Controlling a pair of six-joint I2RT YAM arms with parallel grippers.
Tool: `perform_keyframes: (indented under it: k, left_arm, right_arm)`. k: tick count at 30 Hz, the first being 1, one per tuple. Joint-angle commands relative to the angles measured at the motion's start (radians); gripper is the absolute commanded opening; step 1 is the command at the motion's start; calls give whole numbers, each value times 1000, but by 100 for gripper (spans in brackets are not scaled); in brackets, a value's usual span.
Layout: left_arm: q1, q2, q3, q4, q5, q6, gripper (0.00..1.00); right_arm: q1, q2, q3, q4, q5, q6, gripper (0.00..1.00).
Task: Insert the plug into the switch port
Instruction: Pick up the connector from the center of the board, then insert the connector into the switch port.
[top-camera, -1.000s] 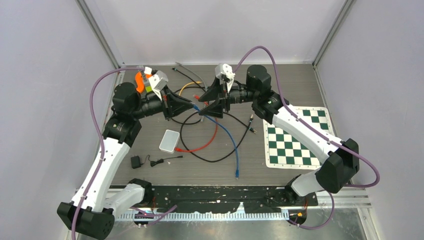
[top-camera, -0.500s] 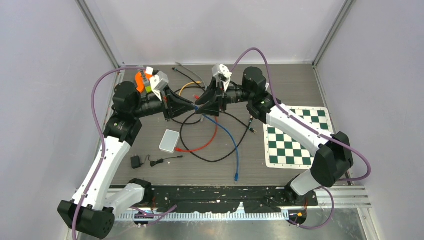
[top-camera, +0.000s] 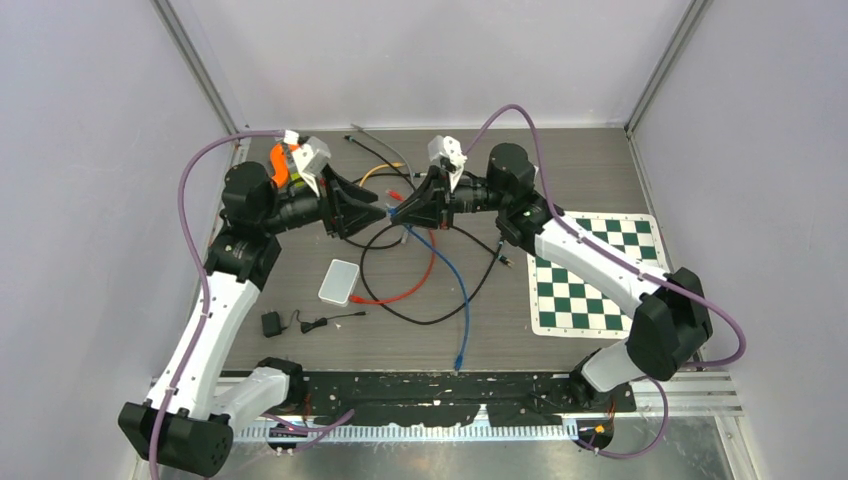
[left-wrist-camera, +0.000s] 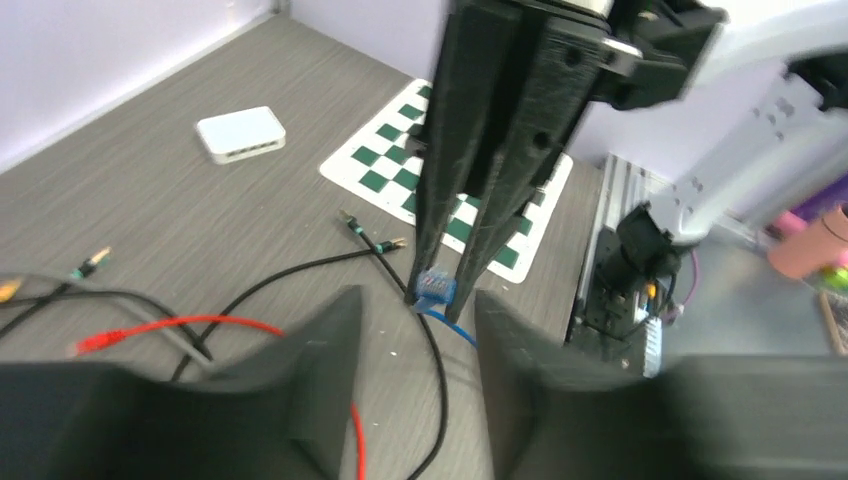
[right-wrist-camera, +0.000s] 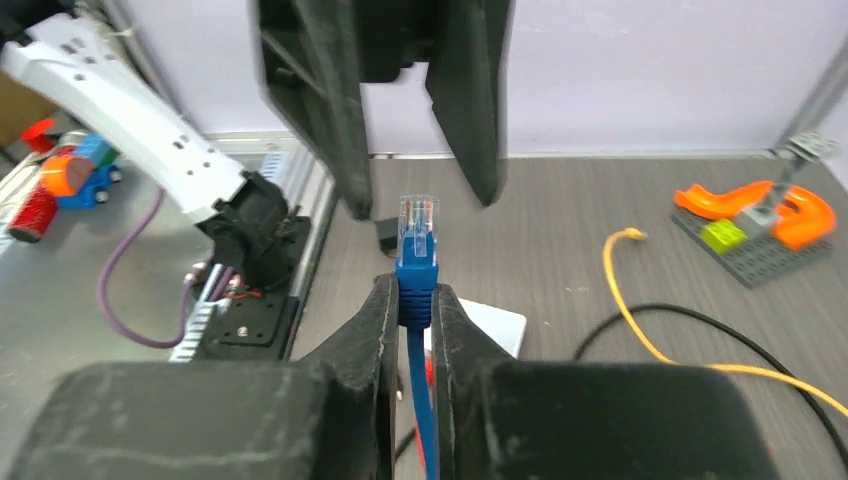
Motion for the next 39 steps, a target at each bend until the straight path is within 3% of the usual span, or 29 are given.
perform_keyframes:
  k: [1,6,13,17,22,29,39]
  left_arm:
    - [63,-7,17,7,-148,-68,59]
    - [107,1,22,-113,-402,-113,74]
    - [205,59,41,-374,-799,-199,84]
    - [331,141,30,-457,-767,-258,81]
    - [447,192,-57,-424,-658,-317,75]
    - [462,300,-124,-393,-579,-317,71]
    - [462,433,-147,-405,-533,-283,62]
  right_arm:
    - [-16,-91,29,-166,227,-188,5]
    - [-19,-93,111,-454,506,-372,5]
    - [4,22,425,-824,847,-560,5]
    - [47,99,480,-886,975,-595,5]
    - [138,196,463,-862,1070,-585,5]
    - [281,308,425,-791,1112,-510,5]
    - [343,399,348,-736,1072,-459,5]
